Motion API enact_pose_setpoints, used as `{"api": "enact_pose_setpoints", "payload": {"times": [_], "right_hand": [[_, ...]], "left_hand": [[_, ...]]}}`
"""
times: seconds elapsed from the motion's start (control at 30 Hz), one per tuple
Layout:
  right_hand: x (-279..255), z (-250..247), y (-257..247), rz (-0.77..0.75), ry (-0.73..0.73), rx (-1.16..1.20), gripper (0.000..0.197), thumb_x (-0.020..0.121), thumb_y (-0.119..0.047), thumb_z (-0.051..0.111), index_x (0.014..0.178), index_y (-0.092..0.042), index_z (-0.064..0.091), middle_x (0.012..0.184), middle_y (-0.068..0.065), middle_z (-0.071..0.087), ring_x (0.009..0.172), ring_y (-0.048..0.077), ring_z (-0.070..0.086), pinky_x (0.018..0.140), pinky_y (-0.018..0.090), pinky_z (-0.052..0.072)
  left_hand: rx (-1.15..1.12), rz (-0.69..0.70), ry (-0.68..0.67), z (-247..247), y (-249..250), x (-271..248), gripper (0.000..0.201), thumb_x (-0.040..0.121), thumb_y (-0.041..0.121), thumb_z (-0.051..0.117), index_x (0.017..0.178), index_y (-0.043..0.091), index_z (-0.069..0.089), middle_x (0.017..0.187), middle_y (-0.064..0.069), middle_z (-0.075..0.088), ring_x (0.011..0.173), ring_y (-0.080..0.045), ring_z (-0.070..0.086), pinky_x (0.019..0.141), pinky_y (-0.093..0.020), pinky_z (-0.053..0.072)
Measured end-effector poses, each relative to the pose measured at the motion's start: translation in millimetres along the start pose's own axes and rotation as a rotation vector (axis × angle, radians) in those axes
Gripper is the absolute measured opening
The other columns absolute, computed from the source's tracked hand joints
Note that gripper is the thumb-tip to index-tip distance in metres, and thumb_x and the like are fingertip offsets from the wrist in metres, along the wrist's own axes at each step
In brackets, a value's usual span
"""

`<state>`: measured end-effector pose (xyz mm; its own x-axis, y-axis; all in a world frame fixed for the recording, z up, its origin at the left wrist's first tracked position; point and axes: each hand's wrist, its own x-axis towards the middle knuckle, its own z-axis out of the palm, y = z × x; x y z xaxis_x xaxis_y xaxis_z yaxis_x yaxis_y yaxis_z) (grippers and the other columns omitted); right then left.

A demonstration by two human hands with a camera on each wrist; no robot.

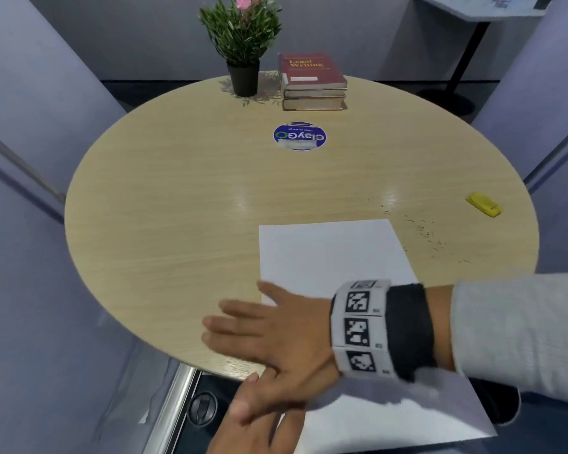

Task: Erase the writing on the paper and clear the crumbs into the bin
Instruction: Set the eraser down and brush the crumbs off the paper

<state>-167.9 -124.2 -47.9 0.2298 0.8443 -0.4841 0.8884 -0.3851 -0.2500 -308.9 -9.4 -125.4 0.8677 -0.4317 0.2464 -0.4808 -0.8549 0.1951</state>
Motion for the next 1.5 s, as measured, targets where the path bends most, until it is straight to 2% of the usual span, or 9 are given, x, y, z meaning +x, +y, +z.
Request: {"api": "enact_pose_setpoints", "payload": {"times": [0.1, 0.3, 0.5, 0.7, 0.87, 1.1, 1.23, 1.33, 1.5], "right_hand": [[-6.8, 5.3, 18.6, 0.116, 0.081, 0.042, 0.080, 0.084, -0.080, 0.010, 0.148, -0.040, -0.017, 0.154, -0.023, -0.026, 0.143, 0.003, -0.026, 0.115, 0.050, -0.020], [-88.4, -2.8, 128.3, 0.798, 0.100, 0.150, 0.104, 0.067, -0.084, 0.002, 0.150, -0.025, -0.019, 0.157, -0.011, -0.026, 0.145, 0.006, -0.021, 0.119, 0.048, -0.009], [-66.1, 18.3, 53.1, 0.360, 0.080, 0.107, 0.093, 0.078, -0.083, 0.005, 0.146, -0.028, -0.027, 0.151, -0.015, -0.036, 0.139, 0.002, -0.034, 0.112, 0.039, -0.025], [-118.7, 14.1, 123.0, 0.706, 0.055, 0.057, 0.110, 0.061, -0.091, -0.010, 0.146, -0.023, -0.030, 0.152, -0.009, -0.037, 0.143, 0.009, -0.028, 0.117, 0.051, -0.015], [-121.1, 37.2, 47.7, 0.272, -0.054, 0.066, 0.097, 0.077, -0.084, 0.006, 0.143, -0.025, -0.034, 0.147, -0.015, -0.045, 0.135, 0.001, -0.040, 0.107, 0.046, -0.030], [-168.4, 32.3, 128.4, 0.733, 0.008, 0.044, 0.101, 0.069, -0.085, -0.010, 0.145, -0.021, -0.031, 0.153, -0.005, -0.036, 0.138, 0.007, -0.035, 0.114, 0.054, -0.019], [-143.6, 31.3, 79.2, 0.478, 0.036, 0.021, 0.095, 0.078, -0.082, 0.000, 0.145, -0.021, -0.030, 0.150, -0.006, -0.039, 0.139, 0.010, -0.036, 0.109, 0.051, -0.027], [-131.5, 45.1, 69.4, 0.389, 0.018, 0.069, 0.095, 0.078, -0.084, 0.003, 0.144, -0.025, -0.032, 0.150, -0.012, -0.040, 0.138, 0.003, -0.036, 0.109, 0.048, -0.028], [-153.7, 27.2, 126.3, 0.758, 0.061, 0.094, 0.107, 0.065, -0.089, -0.012, 0.146, -0.022, -0.028, 0.155, -0.007, -0.032, 0.145, 0.010, -0.025, 0.116, 0.057, -0.012]], "left_hand": [[-0.072, -0.007, -0.011, -3.1, 5.0, -1.2, 0.042, 0.092, 0.034, 0.032, 0.127, 0.019, 0.051, 0.135, -0.004, 0.054, 0.129, -0.022, 0.045, 0.108, -0.031, 0.025], [-0.106, -0.060, 0.113, 1.2, 9.5, 5.9, 0.043, 0.094, 0.044, 0.026, 0.118, 0.023, 0.055, 0.124, 0.000, 0.063, 0.119, -0.020, 0.058, 0.097, -0.034, 0.037], [-0.057, -0.060, 0.206, 3.0, 13.5, 9.8, 0.038, 0.095, 0.038, 0.025, 0.114, 0.023, 0.054, 0.115, -0.001, 0.068, 0.108, -0.022, 0.063, 0.088, -0.038, 0.049], [-0.019, -0.033, 0.247, 10.5, 8.2, 7.5, 0.040, 0.090, 0.042, 0.031, 0.114, 0.021, 0.055, 0.118, -0.002, 0.065, 0.115, -0.020, 0.059, 0.087, -0.037, 0.050], [0.143, 0.059, 0.388, 12.9, -3.9, 13.1, 0.028, 0.096, 0.024, 0.030, 0.105, 0.016, 0.055, 0.100, -0.008, 0.071, 0.107, -0.021, 0.060, 0.105, -0.028, 0.030], [0.095, 0.059, 0.385, 9.8, -7.1, 11.9, 0.034, 0.098, 0.033, 0.024, 0.105, 0.018, 0.053, 0.099, -0.008, 0.071, 0.101, -0.015, 0.054, 0.074, -0.034, 0.043], [0.128, 0.046, 0.296, -4.4, -21.7, 6.8, 0.039, 0.096, 0.040, 0.025, 0.106, 0.016, 0.054, 0.108, -0.010, 0.065, 0.101, -0.026, 0.066, 0.070, -0.037, 0.054], [0.069, -0.094, 0.163, -16.2, -25.9, 0.2, 0.037, 0.084, 0.039, 0.033, 0.108, 0.022, 0.055, 0.109, -0.006, 0.069, 0.123, -0.008, 0.049, 0.089, -0.029, 0.039], [0.036, -0.115, -0.065, -45.3, -36.2, -2.2, 0.055, 0.088, 0.060, 0.023, 0.116, 0.025, 0.053, 0.119, -0.002, 0.065, 0.138, 0.004, 0.022, 0.103, -0.022, 0.021]]}}
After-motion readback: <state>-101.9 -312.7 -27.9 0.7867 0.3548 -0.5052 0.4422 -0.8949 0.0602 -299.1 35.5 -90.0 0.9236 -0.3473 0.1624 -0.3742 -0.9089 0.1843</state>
